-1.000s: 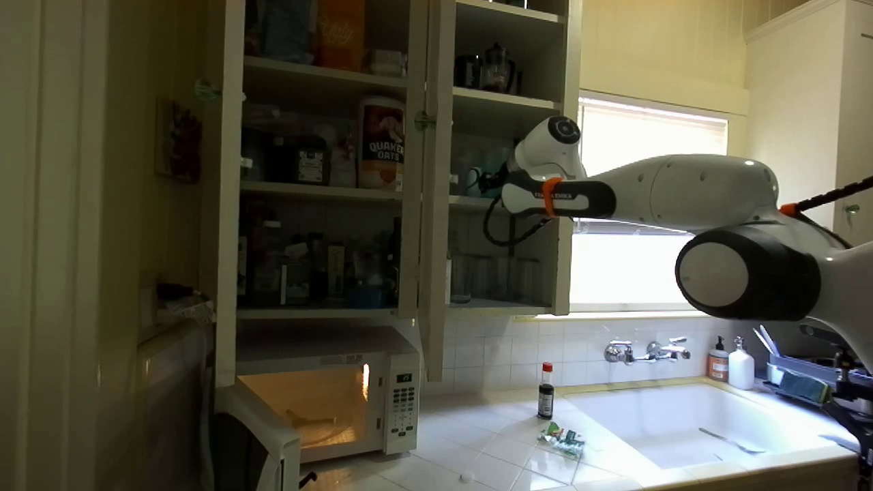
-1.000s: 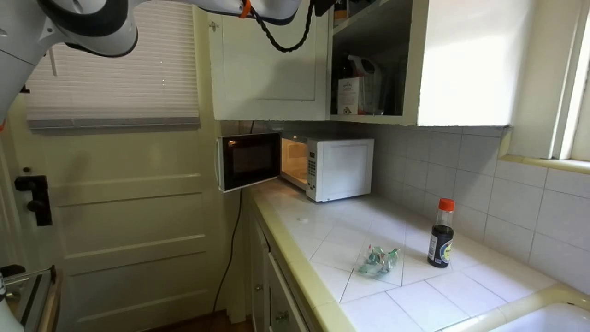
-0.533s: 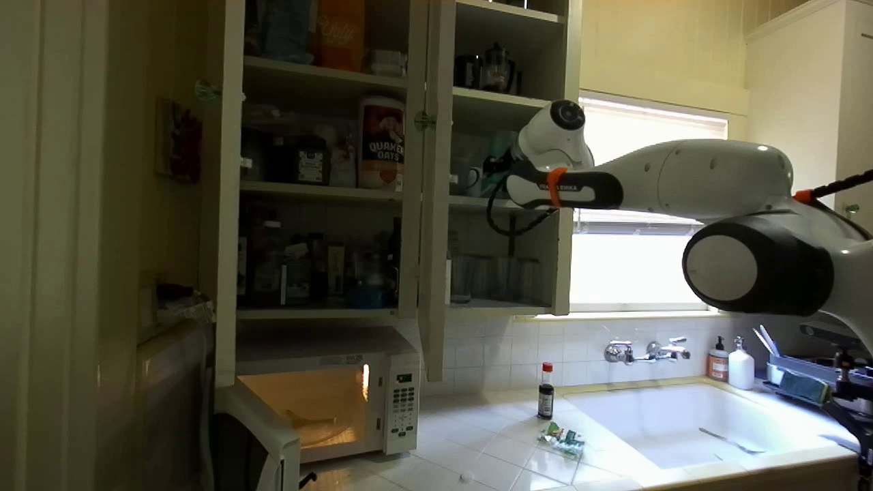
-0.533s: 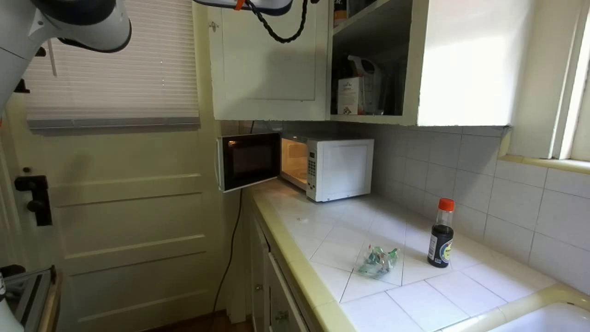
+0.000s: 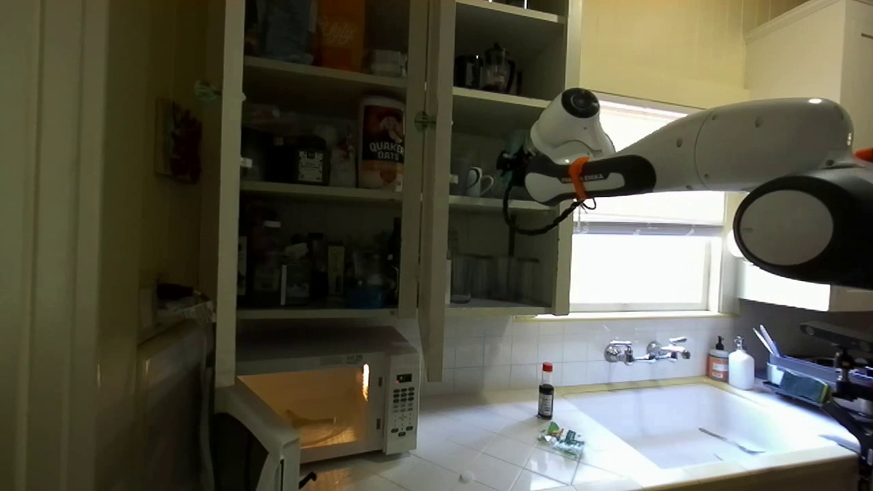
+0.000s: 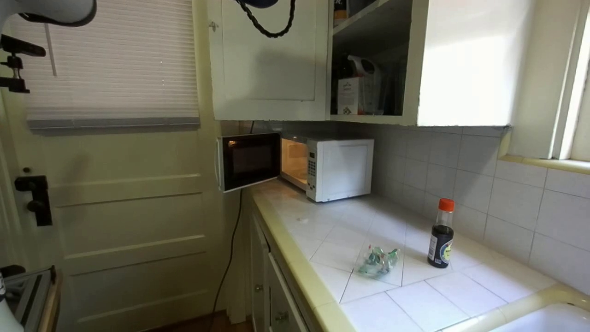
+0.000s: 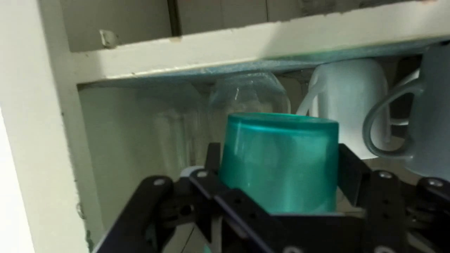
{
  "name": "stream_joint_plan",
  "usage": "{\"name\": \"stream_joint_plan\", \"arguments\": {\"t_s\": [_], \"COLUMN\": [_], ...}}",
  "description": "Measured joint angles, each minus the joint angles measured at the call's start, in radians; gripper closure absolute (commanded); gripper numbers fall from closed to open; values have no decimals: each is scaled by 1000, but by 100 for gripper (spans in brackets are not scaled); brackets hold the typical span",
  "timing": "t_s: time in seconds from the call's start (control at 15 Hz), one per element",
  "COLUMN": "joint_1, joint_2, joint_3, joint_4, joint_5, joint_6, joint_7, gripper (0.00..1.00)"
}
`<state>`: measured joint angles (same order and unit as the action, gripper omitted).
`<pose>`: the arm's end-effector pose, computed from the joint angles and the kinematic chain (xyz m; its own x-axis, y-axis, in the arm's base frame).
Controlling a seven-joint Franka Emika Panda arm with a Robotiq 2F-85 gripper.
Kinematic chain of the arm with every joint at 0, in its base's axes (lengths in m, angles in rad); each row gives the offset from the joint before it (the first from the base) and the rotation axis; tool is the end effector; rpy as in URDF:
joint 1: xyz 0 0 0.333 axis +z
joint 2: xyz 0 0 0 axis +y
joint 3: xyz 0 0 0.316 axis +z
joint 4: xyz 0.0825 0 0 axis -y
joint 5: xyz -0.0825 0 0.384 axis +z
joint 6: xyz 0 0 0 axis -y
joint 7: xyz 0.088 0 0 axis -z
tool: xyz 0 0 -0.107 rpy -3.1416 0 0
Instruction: Move the blue cup to the bottom shelf
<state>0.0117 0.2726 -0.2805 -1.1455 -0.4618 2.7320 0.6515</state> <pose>0.6449 -0.1161 0.8131 0.1201 -0.1824 0.9759 -0.4564 -0.8831 -0.1089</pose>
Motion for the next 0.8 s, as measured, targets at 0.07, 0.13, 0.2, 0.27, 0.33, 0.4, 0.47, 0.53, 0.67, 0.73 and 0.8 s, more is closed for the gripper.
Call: {"name": "stream_joint_plan", "arguments": {"t_s": [0.07,0.13,0.2,0.27,0.33,0.4,0.47,0.53,0.67,0.73,0.8], "joint_1": [2,5,10,17,24,30,35,39,43,43,43], "joint_2": [-30,-63,-97,-131,-166,-202,-237,-272,-342,-375,-406], "joint_3": [0,-1,-2,-4,-5,-5,-4,-2,9,17,25], "joint_4": [-44,-88,-133,-180,-227,-277,-325,-376,-483,-538,-594], "joint_5": [-7,-23,-53,-93,-139,-188,-236,-287,-387,-431,-469], "joint_6": [0,0,0,-1,-1,-2,-2,-3,-4,-5,-5], "joint_7": [2,5,13,31,53,80,108,141,218,256,293], "gripper": [47,47,47,47,47,47,47,47,47,47,47]}}
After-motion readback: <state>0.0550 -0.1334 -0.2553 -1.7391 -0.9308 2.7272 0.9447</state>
